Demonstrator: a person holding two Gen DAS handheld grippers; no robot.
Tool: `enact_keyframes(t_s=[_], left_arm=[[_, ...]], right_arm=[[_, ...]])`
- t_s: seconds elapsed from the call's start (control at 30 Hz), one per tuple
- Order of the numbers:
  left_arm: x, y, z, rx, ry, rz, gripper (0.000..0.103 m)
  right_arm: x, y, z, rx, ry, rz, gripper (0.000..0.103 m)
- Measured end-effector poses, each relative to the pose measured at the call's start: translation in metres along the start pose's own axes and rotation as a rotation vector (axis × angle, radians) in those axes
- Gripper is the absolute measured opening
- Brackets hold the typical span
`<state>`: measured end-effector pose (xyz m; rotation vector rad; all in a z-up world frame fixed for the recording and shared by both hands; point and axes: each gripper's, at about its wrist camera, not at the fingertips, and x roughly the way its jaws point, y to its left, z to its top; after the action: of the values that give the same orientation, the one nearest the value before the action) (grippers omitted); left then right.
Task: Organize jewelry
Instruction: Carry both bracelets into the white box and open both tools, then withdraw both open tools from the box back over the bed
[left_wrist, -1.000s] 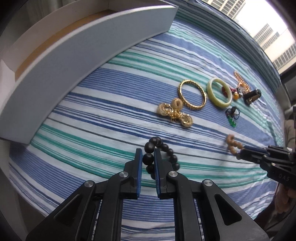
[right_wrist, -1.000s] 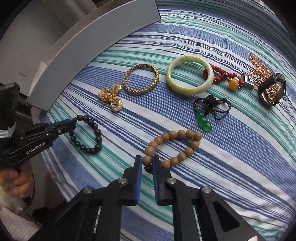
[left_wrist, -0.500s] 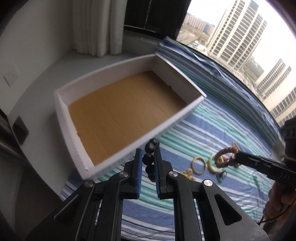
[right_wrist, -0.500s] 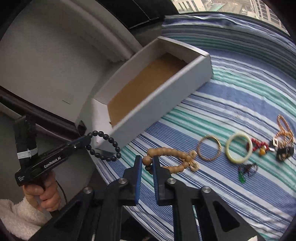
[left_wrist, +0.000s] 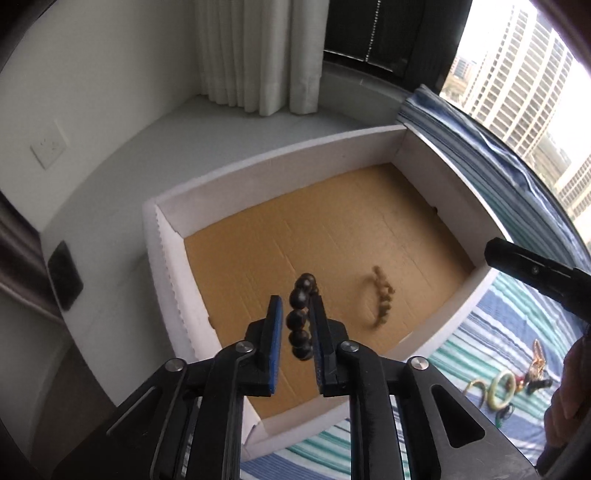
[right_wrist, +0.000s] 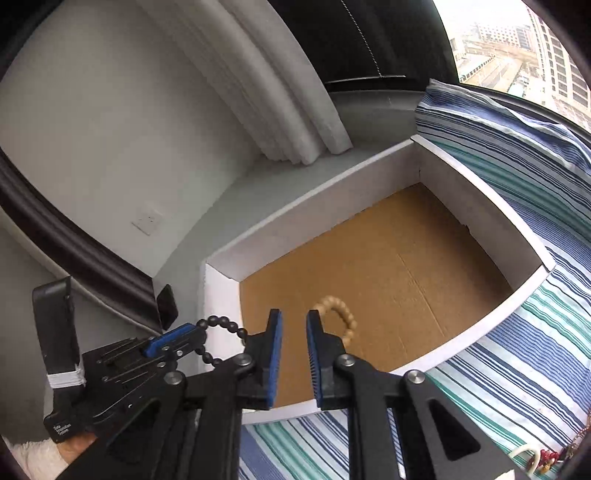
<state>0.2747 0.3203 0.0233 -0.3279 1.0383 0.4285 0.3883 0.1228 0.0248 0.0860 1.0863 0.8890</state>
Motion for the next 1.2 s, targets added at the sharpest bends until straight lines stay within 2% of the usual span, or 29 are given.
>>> enact_keyframes(t_s=[0.03, 0.07, 0.17, 0.23, 0.33, 0.47, 0.53, 0.6, 0.67, 0.8, 0.93, 1.03, 1.2], left_arm=[[-0.002, 0.005, -0.001, -0.018, 0.0, 0.0, 0.059], [-0.003, 0.008, -0.004, -0.04, -0.014, 0.002, 0.079], [-0.002, 0.012, -0.011, -0.073, -0.044, 0.024, 0.088], [0.007, 0.016, -0.011, -0.099, -0.051, 0.051, 0.089], [0.02, 0.02, -0.015, -0.132, -0.122, 0.146, 0.089], [0.049, 0.014, -0.019, -0.09, -0.187, 0.287, 0.088], [0.068, 0.008, -0.024, -0.045, -0.167, 0.325, 0.088], [0.088, 0.004, -0.034, -0.012, -0.105, 0.327, 0.088], [0.1, -0.001, -0.039, 0.042, -0.019, 0.352, 0.066], [0.099, 0.0, -0.043, 0.02, 0.003, 0.356, 0.067], [0.085, -0.009, -0.065, 0.049, -0.04, 0.424, 0.067], [0.079, -0.016, -0.083, 0.064, -0.029, 0.46, 0.068], [0.081, -0.009, -0.086, 0.018, 0.029, 0.415, 0.075]], right_arm=[[0.003, -0.004, 0.002, 0.008, -0.002, -0.02, 0.049], [0.003, -0.006, 0.002, 0.01, -0.008, -0.033, 0.05], [0.004, -0.009, 0.002, -0.032, -0.012, -0.058, 0.05], [0.008, -0.012, -0.001, -0.078, -0.013, -0.091, 0.05], [0.025, -0.02, -0.003, -0.126, -0.047, -0.163, 0.054], [0.042, -0.03, -0.007, -0.121, -0.065, -0.23, 0.054], [0.035, -0.032, -0.022, -0.083, -0.075, -0.24, 0.054], [0.025, -0.035, -0.05, -0.039, -0.054, -0.26, 0.054], [0.008, -0.04, -0.087, -0.001, -0.014, -0.29, 0.054], [-0.05, -0.062, -0.164, 0.074, 0.066, -0.339, 0.054], [-0.123, -0.109, -0.214, 0.105, 0.033, -0.366, 0.054], [-0.168, -0.143, -0.23, 0.037, 0.015, -0.457, 0.054], [-0.217, -0.175, -0.24, 0.022, -0.001, -0.584, 0.054]])
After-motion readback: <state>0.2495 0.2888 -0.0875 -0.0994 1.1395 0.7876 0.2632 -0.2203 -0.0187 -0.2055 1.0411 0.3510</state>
